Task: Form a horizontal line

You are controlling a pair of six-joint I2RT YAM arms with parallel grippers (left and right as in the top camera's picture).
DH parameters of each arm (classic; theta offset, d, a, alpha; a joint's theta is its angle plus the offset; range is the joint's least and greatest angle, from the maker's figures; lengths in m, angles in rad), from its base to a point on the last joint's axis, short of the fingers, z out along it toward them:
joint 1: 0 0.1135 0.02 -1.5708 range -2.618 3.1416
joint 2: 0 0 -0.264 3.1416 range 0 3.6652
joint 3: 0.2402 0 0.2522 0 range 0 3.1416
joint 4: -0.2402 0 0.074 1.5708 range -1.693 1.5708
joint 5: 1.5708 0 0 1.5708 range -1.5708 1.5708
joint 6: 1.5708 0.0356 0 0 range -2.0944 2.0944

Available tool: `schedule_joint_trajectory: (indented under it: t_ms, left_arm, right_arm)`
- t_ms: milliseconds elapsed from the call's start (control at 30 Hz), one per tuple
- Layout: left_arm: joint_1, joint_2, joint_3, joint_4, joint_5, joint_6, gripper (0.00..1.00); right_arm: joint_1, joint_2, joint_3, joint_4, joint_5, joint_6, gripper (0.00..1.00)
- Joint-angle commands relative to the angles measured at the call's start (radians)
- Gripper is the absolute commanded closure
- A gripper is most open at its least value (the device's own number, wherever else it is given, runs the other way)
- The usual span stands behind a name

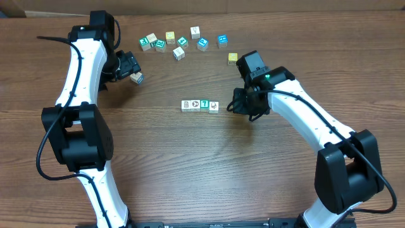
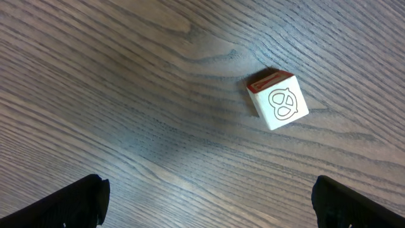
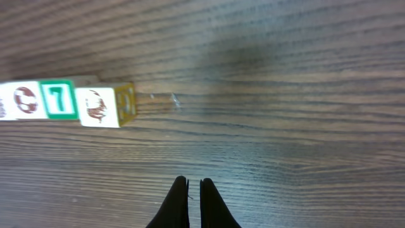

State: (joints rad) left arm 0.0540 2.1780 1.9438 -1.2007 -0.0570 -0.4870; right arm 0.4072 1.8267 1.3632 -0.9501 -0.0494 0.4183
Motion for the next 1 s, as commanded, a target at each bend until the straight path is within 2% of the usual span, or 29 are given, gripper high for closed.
schedule_joint_trajectory:
  t_ms: [0, 267, 967]
  left_arm:
    - [-0.008, 0.01, 0.015, 0.002, -0.005, 0.009, 0.0]
    - [-0.008, 0.01, 0.015, 0.002, -0.005, 0.009, 0.0]
    - [-0.008, 0.01, 0.015, 0.002, -0.005, 0.009, 0.0]
  right_arm:
    - [-0.003, 0.005, -0.042, 0.024, -0.009, 0.001, 0.96]
    - [-0.003, 0.005, -0.102, 0.108, -0.081, 0.001, 0.96]
    - [-0.003, 0.005, -0.107, 0.139, -0.084, 0.002, 0.96]
